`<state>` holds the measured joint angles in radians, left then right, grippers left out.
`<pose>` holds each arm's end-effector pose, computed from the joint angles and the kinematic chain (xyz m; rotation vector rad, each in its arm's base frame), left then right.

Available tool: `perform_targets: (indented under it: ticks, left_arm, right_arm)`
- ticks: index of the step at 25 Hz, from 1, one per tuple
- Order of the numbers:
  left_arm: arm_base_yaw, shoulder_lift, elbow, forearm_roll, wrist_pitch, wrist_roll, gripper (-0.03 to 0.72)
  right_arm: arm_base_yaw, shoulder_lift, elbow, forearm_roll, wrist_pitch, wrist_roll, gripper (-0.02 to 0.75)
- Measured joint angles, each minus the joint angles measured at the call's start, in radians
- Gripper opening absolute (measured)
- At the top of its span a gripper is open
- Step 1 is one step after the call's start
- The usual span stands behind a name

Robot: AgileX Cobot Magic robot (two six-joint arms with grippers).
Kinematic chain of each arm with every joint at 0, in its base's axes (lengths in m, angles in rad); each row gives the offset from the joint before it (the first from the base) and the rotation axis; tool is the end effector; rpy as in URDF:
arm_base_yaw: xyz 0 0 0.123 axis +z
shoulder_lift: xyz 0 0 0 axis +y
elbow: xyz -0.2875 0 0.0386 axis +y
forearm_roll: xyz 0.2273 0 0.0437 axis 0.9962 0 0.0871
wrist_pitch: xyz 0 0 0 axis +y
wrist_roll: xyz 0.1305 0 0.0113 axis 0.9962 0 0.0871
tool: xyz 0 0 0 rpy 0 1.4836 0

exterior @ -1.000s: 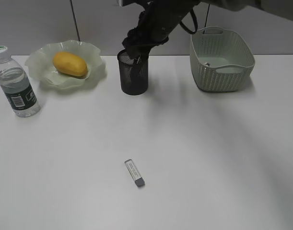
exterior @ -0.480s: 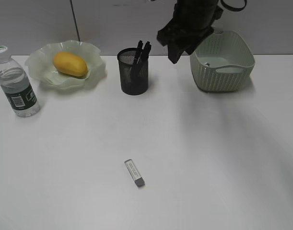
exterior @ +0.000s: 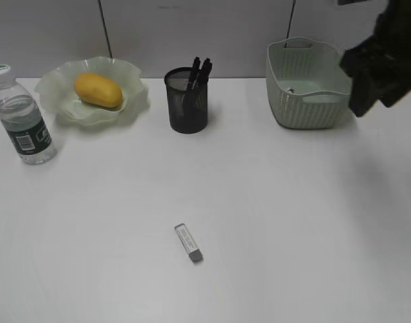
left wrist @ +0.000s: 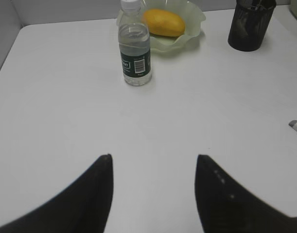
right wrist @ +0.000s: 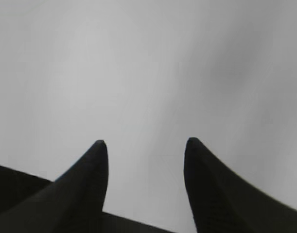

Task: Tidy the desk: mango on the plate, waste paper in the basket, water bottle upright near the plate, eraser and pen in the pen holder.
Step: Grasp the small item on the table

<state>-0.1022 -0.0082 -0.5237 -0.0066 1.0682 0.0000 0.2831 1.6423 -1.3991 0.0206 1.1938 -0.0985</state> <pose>0.0038 -0.0011 0.2552 0.1037 2.0180 -0.0727 0.3054 0.0915 0.2669 -0.5465 2.8713 0.0590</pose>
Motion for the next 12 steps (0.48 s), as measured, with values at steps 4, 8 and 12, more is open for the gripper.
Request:
perform_targets:
  ticks: [4, 8, 12]
  left_arm:
    - [0.000, 0.000, 0.000, 0.000, 0.000, 0.000, 0.414]
    - [0.000, 0.000, 0.000, 0.000, 0.000, 0.000, 0.414]
    - [0.000, 0.000, 0.000, 0.000, 0.000, 0.000, 0.414]
  right_arm:
    - [-0.021, -0.210, 0.215, 0.000, -0.048, 0.022, 0.426]
    - [-0.024, -0.412, 0.399, 0.010, -0.102, 0.049, 0.516]
    - [-0.024, -0.610, 0.550, 0.011, -0.164, 0.074, 0.566]
